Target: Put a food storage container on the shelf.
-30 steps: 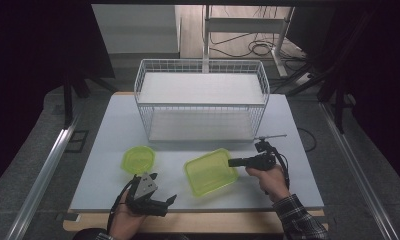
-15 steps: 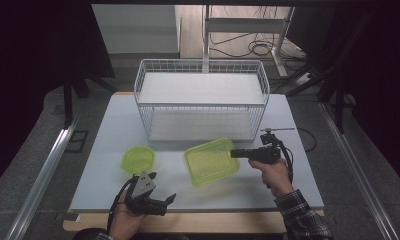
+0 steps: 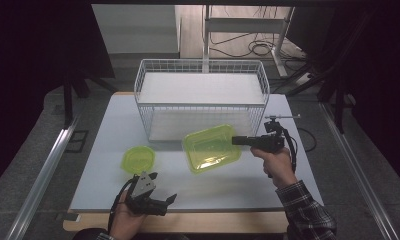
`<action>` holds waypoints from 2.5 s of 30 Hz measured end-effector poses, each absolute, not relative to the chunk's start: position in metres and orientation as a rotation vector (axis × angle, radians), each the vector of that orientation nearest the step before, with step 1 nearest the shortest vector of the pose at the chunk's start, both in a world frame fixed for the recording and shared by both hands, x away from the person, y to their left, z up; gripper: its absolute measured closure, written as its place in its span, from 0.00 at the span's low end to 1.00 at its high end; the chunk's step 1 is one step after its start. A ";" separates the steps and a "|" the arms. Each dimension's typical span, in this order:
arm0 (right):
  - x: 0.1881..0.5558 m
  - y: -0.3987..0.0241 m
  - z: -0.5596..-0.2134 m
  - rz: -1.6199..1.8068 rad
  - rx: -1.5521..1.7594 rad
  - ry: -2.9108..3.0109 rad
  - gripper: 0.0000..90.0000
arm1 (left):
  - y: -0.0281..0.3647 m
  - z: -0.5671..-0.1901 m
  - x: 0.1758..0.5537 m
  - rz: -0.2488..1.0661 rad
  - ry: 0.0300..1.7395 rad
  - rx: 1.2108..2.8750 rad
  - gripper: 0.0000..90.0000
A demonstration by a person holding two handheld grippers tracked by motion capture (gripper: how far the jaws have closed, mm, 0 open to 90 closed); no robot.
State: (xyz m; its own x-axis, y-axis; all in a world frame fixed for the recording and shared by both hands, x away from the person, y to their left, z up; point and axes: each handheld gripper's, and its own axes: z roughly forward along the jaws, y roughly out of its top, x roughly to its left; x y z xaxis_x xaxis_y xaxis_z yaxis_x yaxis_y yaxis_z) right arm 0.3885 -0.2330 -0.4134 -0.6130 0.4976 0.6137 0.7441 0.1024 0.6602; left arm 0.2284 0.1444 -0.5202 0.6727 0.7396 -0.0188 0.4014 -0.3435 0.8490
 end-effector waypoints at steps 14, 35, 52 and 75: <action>0.400 -0.221 -0.380 -1.589 -1.229 -2.164 0.89 | 0.145 -0.520 0.228 0.468 0.886 1.969 0.06; 0.427 -0.212 -0.333 -1.697 -1.275 -2.155 0.89 | 0.146 -0.520 0.229 0.472 0.884 1.966 0.06; 0.452 -0.202 -0.307 -1.791 -1.389 -2.170 0.89 | 0.147 -0.520 0.229 0.466 0.882 1.945 0.05; 0.483 -0.186 -0.314 -1.747 -1.572 -2.168 0.88 | 0.147 -0.519 0.229 0.466 0.873 1.953 0.05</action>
